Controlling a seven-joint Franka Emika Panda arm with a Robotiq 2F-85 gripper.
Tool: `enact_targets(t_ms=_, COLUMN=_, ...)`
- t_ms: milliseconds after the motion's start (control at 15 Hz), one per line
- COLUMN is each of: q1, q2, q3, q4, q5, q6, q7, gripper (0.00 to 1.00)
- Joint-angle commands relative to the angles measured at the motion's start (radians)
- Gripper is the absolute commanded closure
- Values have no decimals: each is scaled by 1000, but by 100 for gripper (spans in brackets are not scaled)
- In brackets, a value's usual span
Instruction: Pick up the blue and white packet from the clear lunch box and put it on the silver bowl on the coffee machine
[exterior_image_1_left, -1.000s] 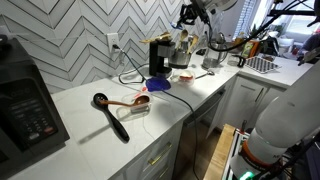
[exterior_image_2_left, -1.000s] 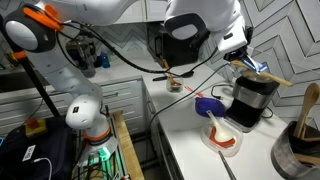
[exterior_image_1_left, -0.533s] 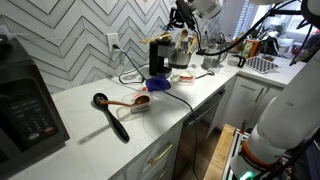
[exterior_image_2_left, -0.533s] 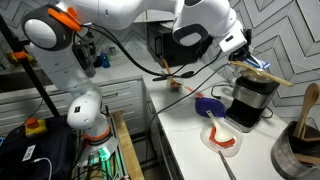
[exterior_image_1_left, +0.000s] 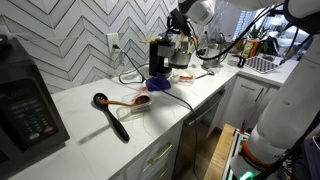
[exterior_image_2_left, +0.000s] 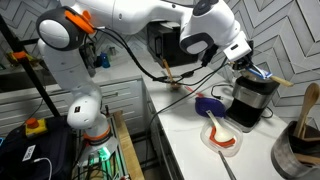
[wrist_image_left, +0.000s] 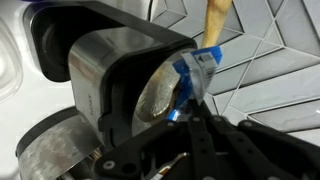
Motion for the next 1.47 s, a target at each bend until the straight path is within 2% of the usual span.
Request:
enact_targets(t_ms=0, q1=6, q2=29, q3=-3, q4=13, q5=-23, q6=44, q7=21, gripper=100)
enact_targets(t_ms=533, q1=8, q2=51, q3=-2, q4=7, q5=-73, q6=43, q7=45, gripper=100)
enact_targets(t_ms=600, q1=8, q2=52, q3=-2, q4=8, q5=-73, q6=43, q7=48, gripper=96)
enact_targets(t_ms=667, q1=9, q2=55, q3=-2, q4=9, q5=-76, q6=44, q7=56, gripper=73)
enact_targets(t_ms=800, q1=10, q2=59, q3=-1, q4=14, q5=-74, q6=41, q7=67, gripper=70)
enact_targets(t_ms=867, q1=11, q2=63, q3=0, q4=17, q5=-70, q6=43, q7=72, gripper=64)
enact_targets(t_ms=1200, q1=9, q2=25, q3=-7, q4=32, q5=-43, q6=-1, q7=96, gripper=27)
enact_targets(t_ms=1333, q1=-8, q2=-18, q3=-28, q4=62, q5=-28, q6=-118, q7=93, gripper=12)
enact_targets(t_ms=1400, q1=-18, q2=-39, q3=-48, q4=91, q5=-7, q6=-217, q7=76, gripper=5)
